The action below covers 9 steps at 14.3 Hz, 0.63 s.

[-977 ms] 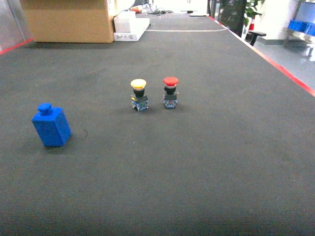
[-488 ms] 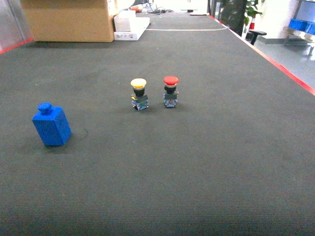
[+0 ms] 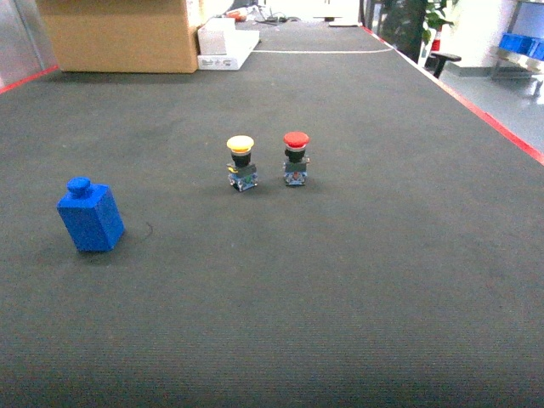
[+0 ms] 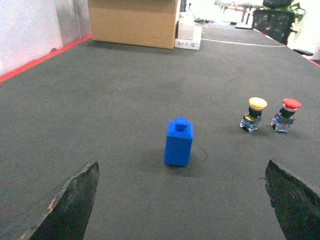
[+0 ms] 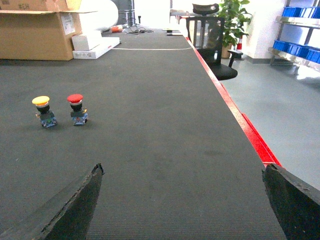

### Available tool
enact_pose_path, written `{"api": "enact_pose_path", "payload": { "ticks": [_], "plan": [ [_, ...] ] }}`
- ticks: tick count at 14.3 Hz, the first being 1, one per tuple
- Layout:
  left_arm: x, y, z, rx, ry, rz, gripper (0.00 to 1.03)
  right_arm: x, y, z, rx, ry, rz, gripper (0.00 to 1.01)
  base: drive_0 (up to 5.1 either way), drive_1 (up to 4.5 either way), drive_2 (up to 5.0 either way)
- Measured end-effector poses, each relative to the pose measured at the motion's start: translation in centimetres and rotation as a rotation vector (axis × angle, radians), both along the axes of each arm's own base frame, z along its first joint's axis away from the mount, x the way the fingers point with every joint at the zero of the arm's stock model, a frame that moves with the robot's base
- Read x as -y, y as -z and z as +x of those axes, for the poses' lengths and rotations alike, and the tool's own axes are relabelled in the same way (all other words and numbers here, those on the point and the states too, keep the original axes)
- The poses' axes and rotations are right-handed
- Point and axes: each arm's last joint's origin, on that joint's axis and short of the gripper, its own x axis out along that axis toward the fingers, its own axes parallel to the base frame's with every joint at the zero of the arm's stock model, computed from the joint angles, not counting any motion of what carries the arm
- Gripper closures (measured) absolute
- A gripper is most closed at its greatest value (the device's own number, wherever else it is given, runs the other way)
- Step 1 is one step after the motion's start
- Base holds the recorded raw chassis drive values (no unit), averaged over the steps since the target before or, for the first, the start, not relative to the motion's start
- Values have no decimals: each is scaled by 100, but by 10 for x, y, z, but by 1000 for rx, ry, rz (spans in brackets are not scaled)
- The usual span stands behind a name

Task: Pick blue part to blue bin on bottom shelf

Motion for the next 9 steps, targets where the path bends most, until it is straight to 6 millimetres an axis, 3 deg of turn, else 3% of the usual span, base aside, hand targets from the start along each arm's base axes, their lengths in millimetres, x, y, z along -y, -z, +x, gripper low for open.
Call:
{"api": "enact_pose_path", "payload": {
  "ticks": [1, 3, 6, 9],
  "plan": [
    [1, -1, 13, -4, 15, -4, 5, 0, 0, 0, 0, 0, 0, 3, 0, 0, 0],
    [1, -7, 69, 18, 19, -12, 5, 0, 0, 0, 0, 0, 0, 3, 0, 0, 0],
    [5, 53, 157, -203, 41, -16, 5, 0, 0, 0, 0, 0, 0, 3, 0, 0, 0],
    [-2, 90, 221, -288, 46, 30, 5, 0, 0, 0, 0, 0, 0, 3, 0, 0, 0]
  ]
}}
